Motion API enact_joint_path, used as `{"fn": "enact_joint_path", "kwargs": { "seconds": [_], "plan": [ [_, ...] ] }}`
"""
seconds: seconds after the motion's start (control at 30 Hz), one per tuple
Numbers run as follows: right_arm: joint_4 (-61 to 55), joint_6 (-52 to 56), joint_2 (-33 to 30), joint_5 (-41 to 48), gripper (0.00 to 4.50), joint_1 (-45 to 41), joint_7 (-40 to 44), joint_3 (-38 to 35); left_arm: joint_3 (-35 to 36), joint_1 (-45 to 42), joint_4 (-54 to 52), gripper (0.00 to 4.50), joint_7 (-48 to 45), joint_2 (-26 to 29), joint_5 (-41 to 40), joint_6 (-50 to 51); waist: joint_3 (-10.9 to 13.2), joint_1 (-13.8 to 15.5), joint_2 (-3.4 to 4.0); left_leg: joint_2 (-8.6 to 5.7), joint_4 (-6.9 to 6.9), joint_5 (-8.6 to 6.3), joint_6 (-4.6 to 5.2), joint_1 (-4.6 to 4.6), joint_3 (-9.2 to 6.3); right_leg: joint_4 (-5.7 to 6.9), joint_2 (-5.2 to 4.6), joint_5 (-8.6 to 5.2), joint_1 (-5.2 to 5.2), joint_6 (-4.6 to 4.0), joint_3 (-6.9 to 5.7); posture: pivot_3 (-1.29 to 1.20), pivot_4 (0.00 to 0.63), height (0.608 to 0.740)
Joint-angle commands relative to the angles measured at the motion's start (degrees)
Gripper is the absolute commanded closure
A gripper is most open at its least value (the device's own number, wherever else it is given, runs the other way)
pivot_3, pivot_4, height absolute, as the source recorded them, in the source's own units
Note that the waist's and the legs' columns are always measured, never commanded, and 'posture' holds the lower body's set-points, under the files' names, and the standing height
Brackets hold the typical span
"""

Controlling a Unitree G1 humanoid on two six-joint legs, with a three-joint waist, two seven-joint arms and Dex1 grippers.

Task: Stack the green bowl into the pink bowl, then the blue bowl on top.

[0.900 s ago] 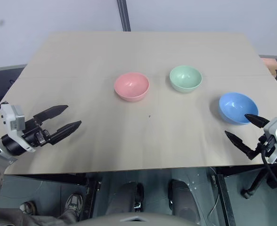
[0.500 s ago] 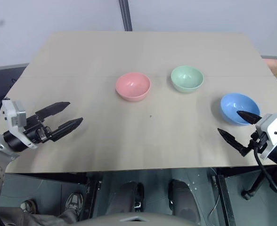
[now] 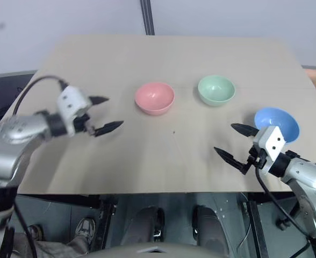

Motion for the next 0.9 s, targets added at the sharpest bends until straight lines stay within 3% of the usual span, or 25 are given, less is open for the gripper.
{"fn": "enact_joint_path", "kwargs": {
  "seconds": [0.03, 0.13, 0.27, 0.33, 0.37, 0.4, 0.43, 0.5, 0.67, 0.77, 0.9],
  "plan": [
    [-2.05, 0.02, 0.64, 0.56, 0.02, -1.33, -1.21, 0.31, -12.26, -13.47, 9.45, 0.00, -5.72, -2.50, 10.86, -4.56, 0.00, 0.11, 0.00, -0.01, 0.00, 0.00, 0.00, 0.00, 0.04, 0.00, 0.03, 0.00, 0.00, 0.00, 0.05, 0.00, 0.150, 0.740],
    [-3.06, -0.03, 1.31, -0.26, 0.02, -1.33, -2.37, 1.42, -22.23, -23.44, 20.75, 0.00, -10.83, -7.61, 19.69, -12.13, -0.02, 0.08, -0.02, -0.05, 0.02, 0.00, 0.01, -0.02, 0.28, -0.02, 0.13, 0.02, 0.00, -0.01, 0.11, 0.00, 0.150, 0.740],
    [-3.84, -0.31, 1.93, -1.03, 0.02, -0.98, -3.77, 1.90, -27.79, -29.09, 31.73, 0.00, -12.10, -12.96, 26.38, -19.39, -0.01, -0.59, -0.02, 0.00, 0.03, -0.01, 0.03, -0.11, 0.47, -0.03, 0.25, 0.19, -0.17, 0.14, 0.37, 0.00, 0.150, 0.740],
    [-4.75, -0.15, 2.10, -1.24, 0.00, -0.57, -4.52, 1.76, -29.75, -31.25, 36.11, 0.50, -12.76, -15.52, 28.35, -22.02, 0.02, -1.07, -0.05, 0.05, 0.02, -0.02, 0.04, -0.22, 0.48, 0.02, 0.29, 0.21, -0.35, 0.13, 0.49, 0.00, 0.150, 0.740],
    [-5.15, -0.08, 2.12, -1.29, 0.00, -0.31, -4.73, 1.62, -30.13, -31.99, 37.33, 0.52, -12.85, -16.44, 28.76, -22.36, 0.02, -0.75, -0.05, 0.05, 0.02, -0.02, 0.04, -0.25, 0.46, 0.03, 0.30, 0.21, -0.39, 0.13, 0.49, 0.00, 0.150, 0.740],
    [-5.49, -0.05, 2.15, -1.43, 0.00, 0.02, -5.11, 1.42, -30.29, -32.80, 38.92, 1.23, -13.18, -17.32, 29.27, -23.30, 0.02, -0.56, -0.05, 0.04, 0.07, -0.02, 0.05, -0.32, 0.51, 0.11, 0.30, 0.18, -0.47, 0.17, 0.43, 0.00, 0.150, 0.740],
    [-5.72, -0.03, 2.20, -1.55, 0.00, 0.28, -5.42, 1.29, -30.14, -33.42, 40.30, 1.34, -13.41, -18.07, 29.68, -24.14, 0.02, -0.51, -0.06, 0.04, 0.12, -0.02, 0.05, -0.33, 0.49, 0.14, 0.30, 0.16, -0.47, 0.20, 0.42, 0.00, 0.150, 0.740],
    [-5.94, -0.26, 2.26, -1.95, 0.00, 0.94, -5.85, 1.07, -29.69, -34.45, 42.48, 2.04, -13.93, -19.27, 30.41, -25.20, 0.02, -0.48, -0.06, 0.05, 0.21, -0.03, 0.06, -0.38, 0.49, 0.15, 0.29, 0.16, -0.47, 0.22, 0.41, 0.00, 0.150, 0.740],
    [-6.18, -0.68, 2.54, -2.39, 0.00, 2.12, -6.52, 0.82, -28.28, -34.69, 43.40, 4.29, -16.34, -20.83, 29.78, -25.11, 0.01, -0.56, -0.06, 0.03, 0.31, -0.03, 0.07, -0.44, 0.48, 0.16, 0.28, 0.18, -0.48, 0.25, 0.44, 0.00, 0.150, 0.740],
    [-5.97, -1.01, 2.60, -2.61, 0.00, 2.48, -6.75, 0.82, -27.06, -33.11, 40.77, 4.46, -18.48, -20.90, 28.05, -25.23, 0.01, -0.53, -0.06, 0.04, 0.31, -0.03, 0.07, -0.46, 0.44, 0.19, 0.29, 0.19, -0.50, 0.23, 0.42, 0.00, 0.150, 0.740],
    [-5.37, -1.35, 2.62, -2.81, 0.00, 2.62, -6.83, 0.72, -24.56, -26.86, 29.09, 4.46, -27.47, -18.44, 19.94, -26.54, 0.01, -0.61, -0.05, 0.06, 0.32, -0.03, 0.07, -0.49, 0.45, 0.20, 0.29, 0.23, -0.54, 0.16, 0.44, 0.00, 0.150, 0.740]
  ]
}}
